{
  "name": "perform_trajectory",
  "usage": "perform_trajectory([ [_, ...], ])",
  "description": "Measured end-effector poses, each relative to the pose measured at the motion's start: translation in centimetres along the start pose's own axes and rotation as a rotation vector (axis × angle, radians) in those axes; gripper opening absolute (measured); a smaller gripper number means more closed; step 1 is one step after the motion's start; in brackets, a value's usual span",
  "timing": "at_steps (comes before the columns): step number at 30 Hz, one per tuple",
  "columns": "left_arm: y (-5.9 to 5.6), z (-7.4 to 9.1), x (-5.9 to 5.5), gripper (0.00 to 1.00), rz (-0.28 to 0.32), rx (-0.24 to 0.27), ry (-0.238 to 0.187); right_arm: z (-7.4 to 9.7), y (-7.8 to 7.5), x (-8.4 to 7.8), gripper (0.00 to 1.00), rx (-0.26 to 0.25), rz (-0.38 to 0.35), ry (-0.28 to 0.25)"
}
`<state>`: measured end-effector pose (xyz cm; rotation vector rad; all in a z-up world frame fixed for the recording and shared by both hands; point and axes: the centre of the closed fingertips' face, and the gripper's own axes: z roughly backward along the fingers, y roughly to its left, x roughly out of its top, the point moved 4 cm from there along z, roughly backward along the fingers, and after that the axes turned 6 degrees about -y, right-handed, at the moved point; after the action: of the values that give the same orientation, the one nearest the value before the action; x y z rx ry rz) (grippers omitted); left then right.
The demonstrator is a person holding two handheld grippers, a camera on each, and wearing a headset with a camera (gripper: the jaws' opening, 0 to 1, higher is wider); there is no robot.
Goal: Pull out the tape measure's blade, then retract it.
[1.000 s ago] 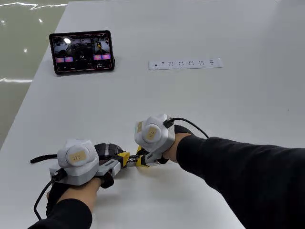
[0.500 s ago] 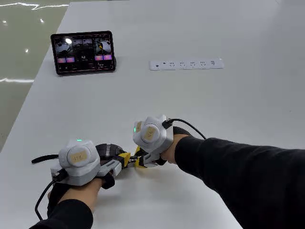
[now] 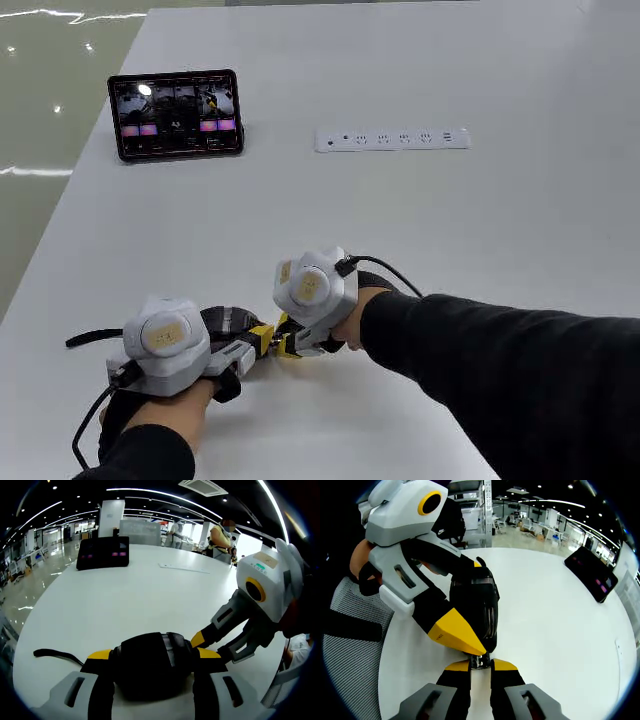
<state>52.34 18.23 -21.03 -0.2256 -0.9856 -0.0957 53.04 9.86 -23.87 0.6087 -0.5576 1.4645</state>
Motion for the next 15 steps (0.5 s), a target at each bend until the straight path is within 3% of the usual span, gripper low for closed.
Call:
perform_trajectory([
  [15, -0.04, 0.05, 0.03, 0.59, -0.002, -0.001, -0.003, -0.19, 0.05, 0.26, 0.11, -0.005, -0.008, -0.006],
])
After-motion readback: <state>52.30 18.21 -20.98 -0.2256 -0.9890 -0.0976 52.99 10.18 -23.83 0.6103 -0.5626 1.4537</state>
